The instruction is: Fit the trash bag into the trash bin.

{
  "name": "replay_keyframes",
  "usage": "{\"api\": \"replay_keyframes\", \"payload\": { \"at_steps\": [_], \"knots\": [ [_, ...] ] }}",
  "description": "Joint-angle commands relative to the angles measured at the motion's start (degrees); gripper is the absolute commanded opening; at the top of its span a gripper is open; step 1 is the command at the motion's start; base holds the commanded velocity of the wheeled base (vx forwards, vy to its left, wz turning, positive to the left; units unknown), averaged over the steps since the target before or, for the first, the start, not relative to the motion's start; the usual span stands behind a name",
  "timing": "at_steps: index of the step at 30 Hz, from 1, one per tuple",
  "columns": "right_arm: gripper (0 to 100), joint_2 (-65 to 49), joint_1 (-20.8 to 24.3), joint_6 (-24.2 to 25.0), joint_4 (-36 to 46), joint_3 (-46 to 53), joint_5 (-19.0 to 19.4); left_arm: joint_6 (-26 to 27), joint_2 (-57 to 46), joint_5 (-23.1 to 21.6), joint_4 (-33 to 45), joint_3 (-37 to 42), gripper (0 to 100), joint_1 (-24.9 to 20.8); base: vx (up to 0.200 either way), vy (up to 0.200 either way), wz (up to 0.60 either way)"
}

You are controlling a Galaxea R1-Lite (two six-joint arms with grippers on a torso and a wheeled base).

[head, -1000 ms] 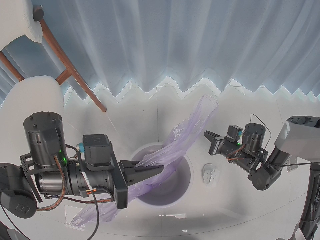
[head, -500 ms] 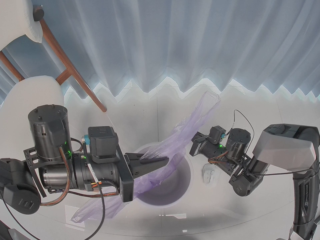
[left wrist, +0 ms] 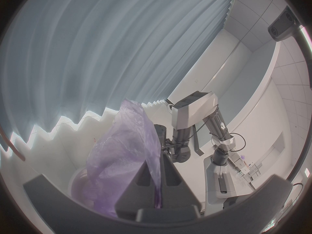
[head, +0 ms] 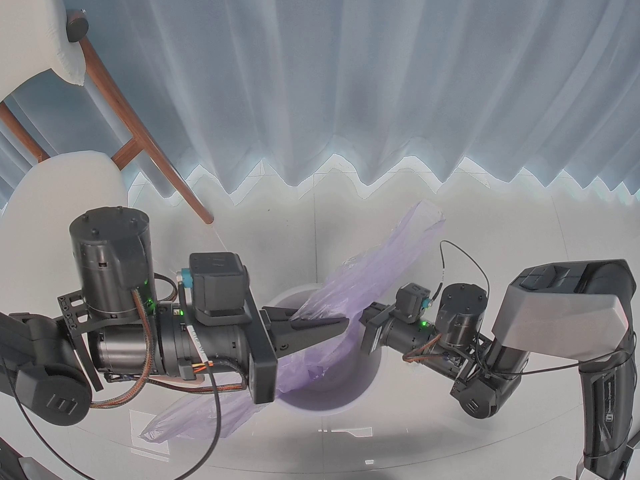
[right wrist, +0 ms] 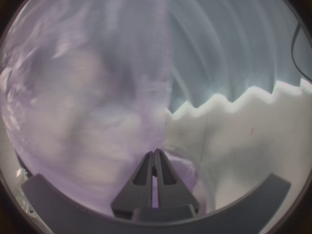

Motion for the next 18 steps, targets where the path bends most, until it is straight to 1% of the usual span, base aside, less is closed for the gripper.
{"api": "replay_keyframes", "payload": {
  "at_steps": [1,4,8,10,12,14,16,18],
  "knots": [
    [0,-4.85,3.34,-1.54,-0.85,7.44,1.57,-0.06,3.33,-0.01,-0.07,-1.82,0,-0.07,0.000,0.000,0.00],
    [0,-6.34,5.89,-1.45,-0.93,11.04,1.48,-0.14,5.71,-0.01,0.01,-5.24,0,-0.60,0.000,0.000,0.00],
    [0,-6.34,9.76,-1.19,-0.93,12.63,1.04,-0.41,9.92,0.43,0.01,-9.73,0,-1.74,0.000,0.000,0.00],
    [0,-6.08,10.20,-1.19,-0.93,12.54,0.96,-0.49,11.24,0.78,0.01,-10.69,0,-2.36,0.000,0.000,0.00],
    [0,-5.99,10.20,-1.19,-0.93,12.45,0.78,-0.49,11.77,0.87,0.01,-11.04,0,-2.53,0.000,0.000,0.00],
    [0,-5.20,9.23,-1.19,-0.93,12.36,-1.59,-0.32,12.82,0.87,0.01,-11.13,0,-2.62,0.000,0.000,0.00],
    [0,-5.20,6.42,-0.57,-0.93,12.63,-4.76,-0.32,13.09,0.78,0.01,-11.13,0,-2.36,0.000,0.000,0.00],
    [0,-5.90,3.60,0.39,-0.93,13.24,-5.90,-0.23,13.18,0.87,0.01,-11.31,0,-1.83,0.000,0.000,0.00]
  ]
}}
